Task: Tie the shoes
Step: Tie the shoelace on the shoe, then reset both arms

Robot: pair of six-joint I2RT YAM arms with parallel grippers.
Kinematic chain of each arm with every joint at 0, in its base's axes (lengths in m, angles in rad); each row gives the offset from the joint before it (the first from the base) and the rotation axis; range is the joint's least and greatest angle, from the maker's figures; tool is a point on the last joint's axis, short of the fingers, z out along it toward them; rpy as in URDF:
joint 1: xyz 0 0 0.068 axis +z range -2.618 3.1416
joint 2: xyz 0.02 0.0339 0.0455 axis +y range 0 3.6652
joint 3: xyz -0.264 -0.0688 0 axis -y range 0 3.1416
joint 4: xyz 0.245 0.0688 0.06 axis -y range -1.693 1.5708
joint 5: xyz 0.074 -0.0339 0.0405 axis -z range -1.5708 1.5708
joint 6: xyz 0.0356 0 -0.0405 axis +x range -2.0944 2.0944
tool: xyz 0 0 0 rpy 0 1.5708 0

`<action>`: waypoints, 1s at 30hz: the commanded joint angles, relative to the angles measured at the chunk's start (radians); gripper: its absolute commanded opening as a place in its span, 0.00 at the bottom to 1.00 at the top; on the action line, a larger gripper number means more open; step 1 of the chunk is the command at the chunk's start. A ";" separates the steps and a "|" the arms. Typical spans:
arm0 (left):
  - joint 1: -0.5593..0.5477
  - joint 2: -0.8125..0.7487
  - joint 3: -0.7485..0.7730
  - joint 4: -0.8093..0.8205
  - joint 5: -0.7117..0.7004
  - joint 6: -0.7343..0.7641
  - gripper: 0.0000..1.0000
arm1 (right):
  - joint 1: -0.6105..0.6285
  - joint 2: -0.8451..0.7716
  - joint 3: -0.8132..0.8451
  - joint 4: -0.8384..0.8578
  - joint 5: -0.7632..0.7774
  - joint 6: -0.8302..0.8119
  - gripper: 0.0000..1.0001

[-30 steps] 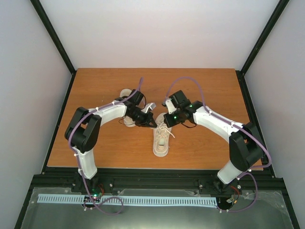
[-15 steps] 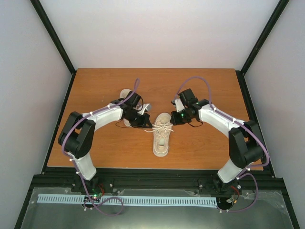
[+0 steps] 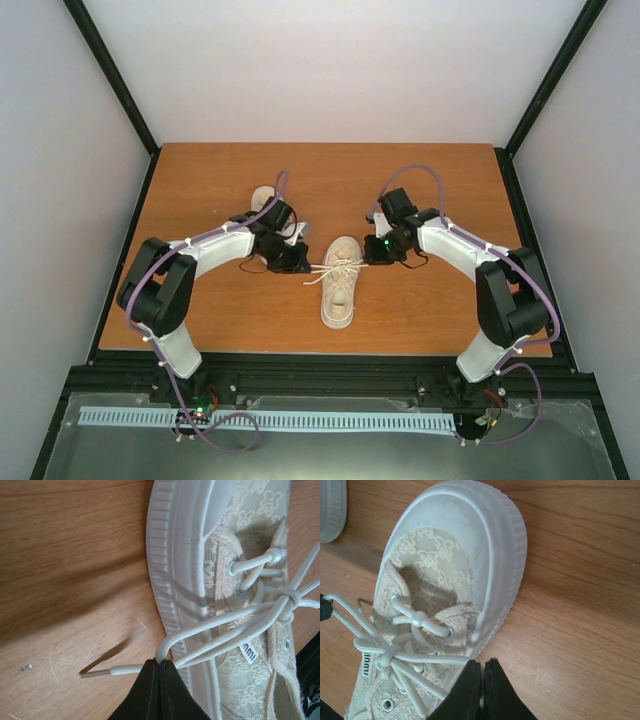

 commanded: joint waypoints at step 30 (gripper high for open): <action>0.109 -0.209 0.197 -0.072 -0.019 0.090 1.00 | -0.154 -0.172 0.110 -0.119 0.102 -0.062 1.00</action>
